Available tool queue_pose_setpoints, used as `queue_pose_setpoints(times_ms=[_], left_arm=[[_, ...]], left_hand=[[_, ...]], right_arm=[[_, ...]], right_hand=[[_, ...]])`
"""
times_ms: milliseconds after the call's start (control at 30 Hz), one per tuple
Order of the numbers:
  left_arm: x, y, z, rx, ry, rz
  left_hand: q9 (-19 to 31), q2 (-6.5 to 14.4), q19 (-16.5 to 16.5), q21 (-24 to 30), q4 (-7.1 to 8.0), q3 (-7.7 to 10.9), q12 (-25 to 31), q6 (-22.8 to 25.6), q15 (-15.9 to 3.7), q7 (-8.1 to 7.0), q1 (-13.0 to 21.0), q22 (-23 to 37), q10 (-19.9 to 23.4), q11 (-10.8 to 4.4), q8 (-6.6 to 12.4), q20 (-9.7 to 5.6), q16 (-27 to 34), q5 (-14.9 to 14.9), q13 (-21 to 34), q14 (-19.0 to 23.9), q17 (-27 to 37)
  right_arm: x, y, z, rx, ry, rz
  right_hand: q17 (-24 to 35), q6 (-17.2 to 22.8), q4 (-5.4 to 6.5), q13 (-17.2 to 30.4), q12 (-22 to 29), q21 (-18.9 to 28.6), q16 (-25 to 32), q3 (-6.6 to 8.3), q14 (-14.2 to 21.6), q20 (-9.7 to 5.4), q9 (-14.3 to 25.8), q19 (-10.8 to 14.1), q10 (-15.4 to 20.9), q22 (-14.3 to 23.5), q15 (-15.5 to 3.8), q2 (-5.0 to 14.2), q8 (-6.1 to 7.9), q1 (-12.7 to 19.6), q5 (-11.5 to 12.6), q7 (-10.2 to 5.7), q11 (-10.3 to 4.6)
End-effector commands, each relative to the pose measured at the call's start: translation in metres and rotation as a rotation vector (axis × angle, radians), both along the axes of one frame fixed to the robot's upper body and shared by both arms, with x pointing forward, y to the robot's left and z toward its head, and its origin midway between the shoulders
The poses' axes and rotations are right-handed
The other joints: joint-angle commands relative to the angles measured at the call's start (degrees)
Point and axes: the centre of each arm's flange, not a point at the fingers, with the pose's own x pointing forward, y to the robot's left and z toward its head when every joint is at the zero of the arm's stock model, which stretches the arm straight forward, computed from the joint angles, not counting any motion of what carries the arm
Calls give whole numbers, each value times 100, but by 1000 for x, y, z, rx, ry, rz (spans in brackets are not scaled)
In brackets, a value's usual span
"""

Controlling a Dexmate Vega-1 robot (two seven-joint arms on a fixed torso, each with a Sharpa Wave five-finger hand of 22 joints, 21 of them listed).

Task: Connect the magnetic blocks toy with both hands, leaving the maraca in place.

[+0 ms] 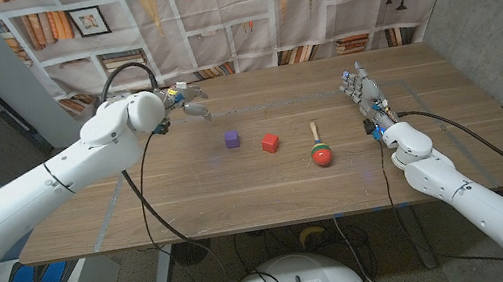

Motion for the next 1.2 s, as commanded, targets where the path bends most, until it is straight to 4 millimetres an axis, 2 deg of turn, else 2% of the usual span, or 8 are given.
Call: queue_pose_setpoints(times_ms=[33, 367, 733, 833, 1200], left_arm=[[13, -24, 7, 193, 92, 55], [19, -39, 2, 268, 92, 58], [23, -53, -14, 285, 91, 82], [23, -55, -19, 268, 82, 83], [26, -64, -32, 247, 98, 96]], left_hand=[[20, -6, -184, 15, 13, -15, -10, -92, 86, 111, 111, 29, -493, 128, 1, 52, -20, 42, 10, -742, 15], [17, -28, -554, -8, 22, -66, 0, -260, 160, 168, 189, 30, -739, 258, -1, 152, -20, 49, 8, -982, 16], [15, -88, -635, 23, 22, -117, 29, -230, 149, 249, 199, 30, -776, 330, 39, 198, 8, 37, 8, -1005, 17], [15, -121, -652, 34, 23, -142, 38, -217, 180, 309, 198, 30, -785, 433, 50, 240, 16, 26, 7, -1010, 17], [13, -178, -728, 43, 29, -198, 45, -220, 333, 426, 211, 31, -846, 582, 62, 363, 17, 6, 7, -1056, 17]], right_arm=[[0, -1, 4, -4, -2, -13], [0, 1, 3, 8, -6, -14], [-1, 0, 3, 9, -8, -19], [-2, -1, 2, 8, -7, -18], [-5, -3, -1, 14, -7, -15]], right_hand=[[13, -2, 9, 1, 36, 14, 22, 51, -8, -16, 14, -12, 3, 21, 5, 56, 14, -16, 25, -39, -22], [-2, -7, 6, -3, 38, 19, 25, 59, -12, -11, 13, -9, 2, 21, 9, 48, 14, -29, 22, -48, -15], [-26, -7, -8, -8, 40, 25, 34, 88, -12, 0, 13, -2, -5, 21, 14, 57, 18, -31, 22, -63, -27], [-31, -4, -10, -9, 40, 25, 35, 94, -10, 4, 13, -3, -6, 21, 19, 58, 20, -32, 22, -68, -30], [-49, 1, -20, -11, 34, 29, 36, 112, -19, 10, 13, 5, -29, 21, 19, 56, 22, -36, 20, -71, -37]])
